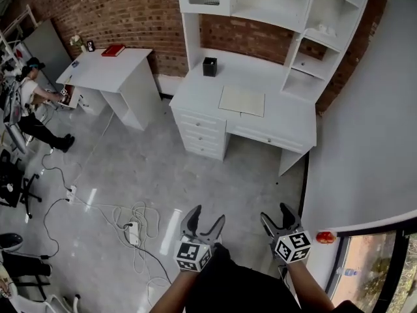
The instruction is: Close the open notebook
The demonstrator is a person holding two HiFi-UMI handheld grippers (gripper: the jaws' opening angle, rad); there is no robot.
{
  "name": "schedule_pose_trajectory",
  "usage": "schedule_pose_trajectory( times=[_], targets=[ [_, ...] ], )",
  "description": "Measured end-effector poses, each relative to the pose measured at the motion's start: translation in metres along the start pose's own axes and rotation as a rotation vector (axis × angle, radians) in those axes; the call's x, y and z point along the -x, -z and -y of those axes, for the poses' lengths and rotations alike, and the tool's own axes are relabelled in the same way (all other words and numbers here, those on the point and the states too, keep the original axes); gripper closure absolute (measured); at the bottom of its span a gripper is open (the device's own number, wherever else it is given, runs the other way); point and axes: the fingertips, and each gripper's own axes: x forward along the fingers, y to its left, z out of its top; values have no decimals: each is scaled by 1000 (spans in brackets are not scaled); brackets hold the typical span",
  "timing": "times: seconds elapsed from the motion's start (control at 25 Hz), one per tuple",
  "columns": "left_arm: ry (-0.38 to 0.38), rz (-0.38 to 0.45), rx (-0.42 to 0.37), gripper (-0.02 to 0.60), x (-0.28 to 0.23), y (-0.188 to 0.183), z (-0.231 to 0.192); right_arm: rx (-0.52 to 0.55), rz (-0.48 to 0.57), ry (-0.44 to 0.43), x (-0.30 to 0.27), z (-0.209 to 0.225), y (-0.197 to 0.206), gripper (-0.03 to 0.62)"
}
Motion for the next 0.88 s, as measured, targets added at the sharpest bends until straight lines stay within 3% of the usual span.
schedule_pose_trajectory(
  times=[0.4,0.88],
  targets=[
    [32,46,-10,265,-68,-47,-68,23,11,37,-87,14,-50,272],
    [-1,20,83,265,-111,-38,-87,-4,-79,51,-119,48,-29,270]
  ],
)
